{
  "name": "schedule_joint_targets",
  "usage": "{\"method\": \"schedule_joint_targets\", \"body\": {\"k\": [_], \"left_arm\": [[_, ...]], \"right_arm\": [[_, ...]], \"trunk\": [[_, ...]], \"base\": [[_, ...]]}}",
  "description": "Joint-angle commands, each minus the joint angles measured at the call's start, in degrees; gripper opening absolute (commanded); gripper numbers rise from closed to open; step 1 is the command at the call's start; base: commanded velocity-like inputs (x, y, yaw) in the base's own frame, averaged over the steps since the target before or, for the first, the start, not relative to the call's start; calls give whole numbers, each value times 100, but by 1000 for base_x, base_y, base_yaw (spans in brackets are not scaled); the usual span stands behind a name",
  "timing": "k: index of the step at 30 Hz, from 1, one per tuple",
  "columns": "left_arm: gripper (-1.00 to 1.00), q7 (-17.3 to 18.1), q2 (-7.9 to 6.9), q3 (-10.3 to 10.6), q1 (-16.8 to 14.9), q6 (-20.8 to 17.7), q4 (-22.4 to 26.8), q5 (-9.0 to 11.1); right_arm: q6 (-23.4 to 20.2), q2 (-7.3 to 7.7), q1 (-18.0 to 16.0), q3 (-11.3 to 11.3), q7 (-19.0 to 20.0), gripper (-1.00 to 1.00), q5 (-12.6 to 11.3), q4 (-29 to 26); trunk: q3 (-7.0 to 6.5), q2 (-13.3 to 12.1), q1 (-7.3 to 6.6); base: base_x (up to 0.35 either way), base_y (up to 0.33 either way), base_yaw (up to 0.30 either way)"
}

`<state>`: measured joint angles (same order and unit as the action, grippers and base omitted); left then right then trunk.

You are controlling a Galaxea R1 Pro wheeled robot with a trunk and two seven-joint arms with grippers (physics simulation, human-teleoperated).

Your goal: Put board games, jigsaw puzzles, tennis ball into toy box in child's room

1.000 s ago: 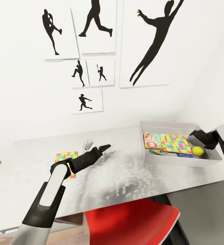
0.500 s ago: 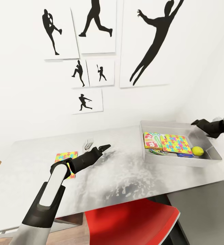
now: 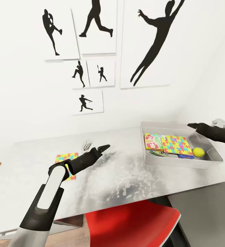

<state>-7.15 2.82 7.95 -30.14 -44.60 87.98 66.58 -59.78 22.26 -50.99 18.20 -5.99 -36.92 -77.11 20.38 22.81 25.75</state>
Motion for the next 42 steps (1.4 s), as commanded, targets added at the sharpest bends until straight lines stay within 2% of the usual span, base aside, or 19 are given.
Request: {"method": "schedule_joint_targets", "body": {"k": [1,2,3,5,8,10,11,15,23,33,42], "left_arm": [[100,-40,-12,-20,5,-20,36,63],[100,-23,-26,-40,14,-20,61,65],[100,-23,-26,-40,14,-20,61,65],[100,5,-45,-71,28,-21,96,68],[100,15,-54,-83,32,-21,108,70],[100,29,-72,-99,43,-22,126,71],[100,29,-72,-99,43,-22,126,71],[100,43,-127,-116,53,-20,145,73],[100,51,-154,-118,63,-13,153,74],[100,54,-164,-108,62,-16,136,74],[100,55,-167,-96,61,-21,121,74]], "right_arm": [[-22,-3,207,-5,151,100,-65,-293],[-22,-5,392,-13,348,100,-68,-541],[-22,-5,392,-13,348,100,-68,-541],[-22,-5,677,-24,701,100,-72,-904],[-22,-5,781,-30,860,100,-73,-1032],[-22,-2,931,-38,1152,100,-75,-1216],[-22,-2,931,-38,1152,100,-75,-1216],[-22,-4,1093,-47,1554,100,-60,-1405],[-22,-7,1168,-49,1750,100,-43,-1492],[-22,-10,1191,-52,1819,100,-37,-1524],[-22,-11,1195,-59,1826,100,-30,-1532]], "trunk": [[10,11,3],[10,11,3],[10,11,3],[10,11,3],[10,11,3],[10,11,3],[10,11,3],[10,11,3],[10,11,3],[10,11,3],[10,11,3]], "base": [[0,0,0],[0,0,0],[0,0,0],[0,0,0],[0,0,0],[0,0,0],[0,0,0],[0,0,0],[0,0,0],[-6,10,0],[-89,157,0]]}}
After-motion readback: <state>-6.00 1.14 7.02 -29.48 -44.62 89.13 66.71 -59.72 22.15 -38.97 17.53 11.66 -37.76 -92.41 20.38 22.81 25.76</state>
